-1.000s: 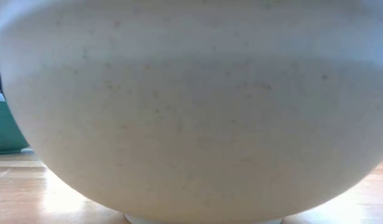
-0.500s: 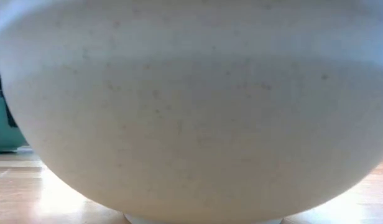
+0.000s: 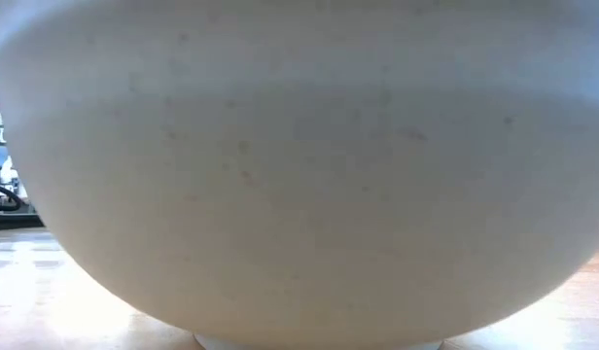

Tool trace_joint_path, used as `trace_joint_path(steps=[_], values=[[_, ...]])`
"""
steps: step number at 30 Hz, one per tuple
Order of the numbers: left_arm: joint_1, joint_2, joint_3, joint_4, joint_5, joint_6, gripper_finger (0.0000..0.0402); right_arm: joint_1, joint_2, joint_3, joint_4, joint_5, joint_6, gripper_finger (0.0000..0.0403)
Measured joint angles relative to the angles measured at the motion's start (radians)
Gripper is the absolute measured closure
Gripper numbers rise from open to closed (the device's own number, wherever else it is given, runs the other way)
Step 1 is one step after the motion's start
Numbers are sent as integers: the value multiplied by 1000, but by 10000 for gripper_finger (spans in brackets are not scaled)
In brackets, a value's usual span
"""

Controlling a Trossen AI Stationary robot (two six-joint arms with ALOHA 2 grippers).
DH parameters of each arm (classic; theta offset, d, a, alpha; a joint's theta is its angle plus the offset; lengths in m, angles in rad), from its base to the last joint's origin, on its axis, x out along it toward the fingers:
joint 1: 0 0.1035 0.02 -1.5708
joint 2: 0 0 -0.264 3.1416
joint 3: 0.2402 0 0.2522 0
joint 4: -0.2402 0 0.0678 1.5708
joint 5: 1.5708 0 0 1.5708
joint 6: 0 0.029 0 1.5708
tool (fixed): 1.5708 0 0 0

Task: Place and stack bowls onto a shelf
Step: Put the green bowl on the shelf

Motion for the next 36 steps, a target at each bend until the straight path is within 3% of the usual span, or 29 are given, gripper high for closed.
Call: trace_joint_path(steps=[6,13,17,29,36], values=[[120,23,140,-2,-95,217,397,0,0,0,0,2,0,298],[293,50,207,6,-119,488,397,0,0,0,-1,102,-1,298],[372,90,284,15,-136,642,397,0,0,0,-17,108,1,298],[529,374,671,16,-154,1069,397,0,0,0,-23,105,11,298],[555,494,726,32,-100,1198,397,0,0,0,-23,105,11,298]])
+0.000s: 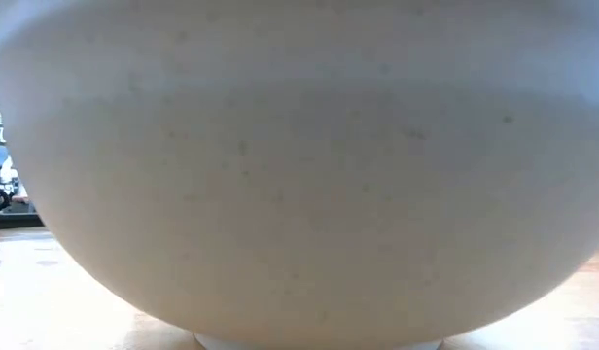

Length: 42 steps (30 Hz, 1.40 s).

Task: Place and stack bowls onto a shelf
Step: Put the green bowl on the shelf

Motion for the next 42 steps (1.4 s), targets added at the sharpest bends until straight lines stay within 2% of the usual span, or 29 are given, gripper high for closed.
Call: trace_joint_path(steps=[15,24,29,42], values=[[0,173,-10,63,97,104,397,0,0,0,-4,0,0,298],[30,174,-117,159,100,82,397,0,0,0,-35,0,0,298],[42,174,-187,259,143,73,397,0,0,0,-61,0,0,298],[74,173,-360,352,158,35,397,0,0,0,-61,0,0,298]])
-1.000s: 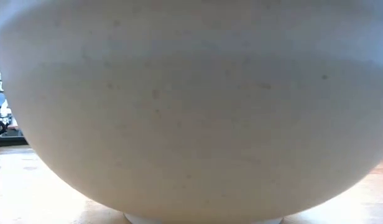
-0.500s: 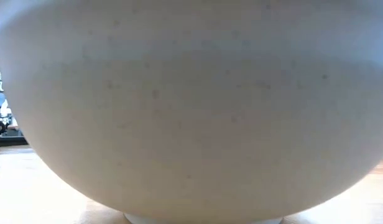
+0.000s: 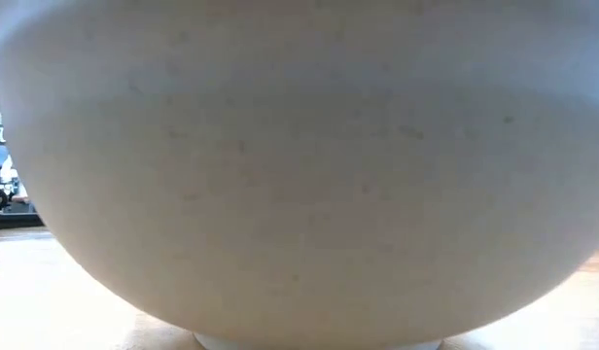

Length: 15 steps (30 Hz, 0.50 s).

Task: Place and stack bowls onto a shelf
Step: Put the green bowl on the shelf

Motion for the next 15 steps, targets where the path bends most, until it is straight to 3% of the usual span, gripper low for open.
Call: trace_joint_path(steps=[15], values=[[11,0,-45,91,0,18,392,0,0,0,1,0,0,298]])
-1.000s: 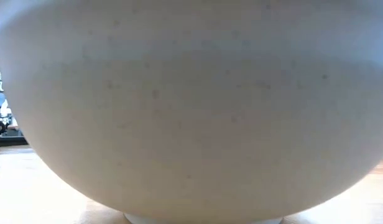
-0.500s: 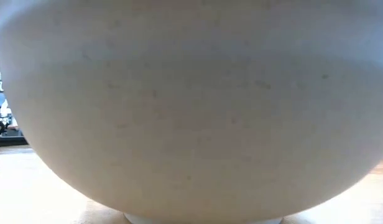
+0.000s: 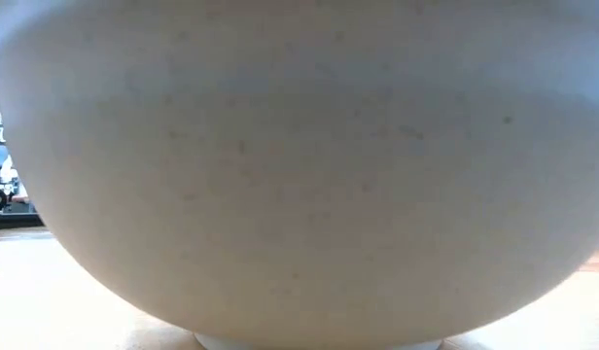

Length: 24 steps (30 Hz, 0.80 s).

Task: Place and stack bowls onto a shelf
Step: Put the green bowl on the shelf

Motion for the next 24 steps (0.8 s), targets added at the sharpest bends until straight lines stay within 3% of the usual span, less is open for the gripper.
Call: trace_joint_path(steps=[12,17,24], values=[[1,0,0,-10,-15,-51,369,0,0,0,0,0,-1,298],[1,0,0,-7,-17,23,367,0,0,0,0,0,-3,298],[10,0,0,-3,-56,14,366,0,0,0,0,0,-3,298]])
